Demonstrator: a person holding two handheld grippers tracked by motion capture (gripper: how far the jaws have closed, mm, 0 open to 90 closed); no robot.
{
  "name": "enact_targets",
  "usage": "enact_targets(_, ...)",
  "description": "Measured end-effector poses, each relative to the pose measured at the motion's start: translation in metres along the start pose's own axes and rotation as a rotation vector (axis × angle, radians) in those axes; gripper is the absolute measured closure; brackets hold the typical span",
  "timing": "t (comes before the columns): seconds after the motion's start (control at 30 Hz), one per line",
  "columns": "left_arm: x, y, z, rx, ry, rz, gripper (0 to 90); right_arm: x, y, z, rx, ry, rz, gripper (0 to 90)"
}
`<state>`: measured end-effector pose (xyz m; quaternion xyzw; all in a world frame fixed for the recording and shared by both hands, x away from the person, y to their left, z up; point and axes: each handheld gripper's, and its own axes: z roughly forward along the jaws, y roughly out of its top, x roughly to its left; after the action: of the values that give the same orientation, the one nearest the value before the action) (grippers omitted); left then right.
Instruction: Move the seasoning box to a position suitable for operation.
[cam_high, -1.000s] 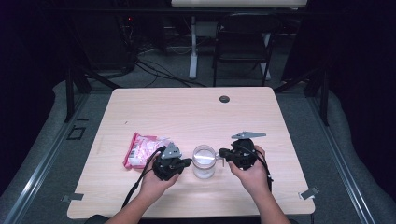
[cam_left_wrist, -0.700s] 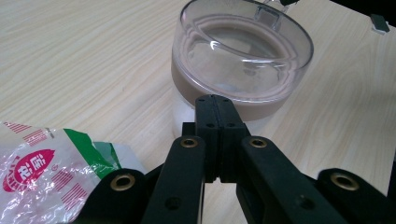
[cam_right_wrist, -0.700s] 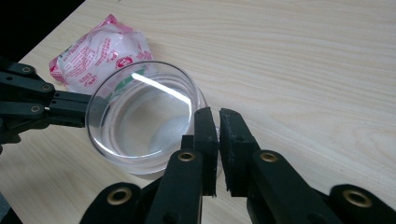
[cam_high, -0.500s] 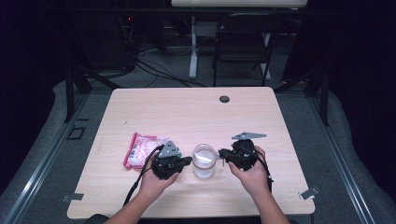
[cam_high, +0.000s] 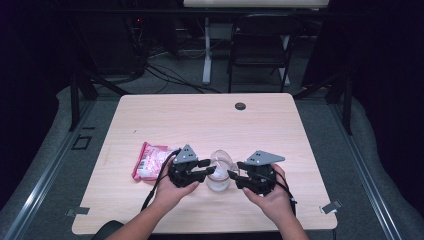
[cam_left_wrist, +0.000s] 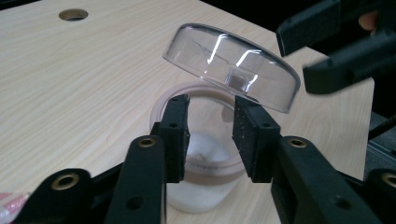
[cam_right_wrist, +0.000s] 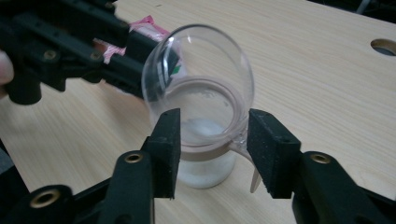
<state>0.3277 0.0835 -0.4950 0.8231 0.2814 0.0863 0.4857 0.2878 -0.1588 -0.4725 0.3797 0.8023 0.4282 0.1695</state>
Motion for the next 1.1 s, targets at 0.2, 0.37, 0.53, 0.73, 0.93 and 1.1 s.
enact_targets(0.2,0.0,0.003,0.005,-0.007,0.005,-0.002,61.8,0.006,-0.007,0.002,0.015,-0.031,-0.044,49.0)
enact_targets(0.37,-0.001,0.004,0.006,-0.01,0.015,0.008,58.7,0.009,-0.01,0.007,0.022,-0.035,-0.058,48.0)
enact_targets(0.53,0.0,0.004,0.006,-0.013,0.021,0.005,56.9,0.009,-0.013,0.013,0.031,-0.042,-0.057,50.2)
enact_targets(0.73,0.004,0.002,0.007,0.002,0.036,-0.001,55.7,0.011,-0.013,0.014,0.025,-0.043,-0.072,53.0)
enact_targets(0.93,0.013,-0.004,0.011,0.024,0.06,-0.037,54.6,0.012,-0.012,0.013,0.022,-0.039,-0.071,55.1)
enact_targets(1.1,0.015,-0.006,0.015,0.042,0.062,-0.048,55.0,0.011,-0.012,0.013,0.02,-0.036,-0.07,56.3)
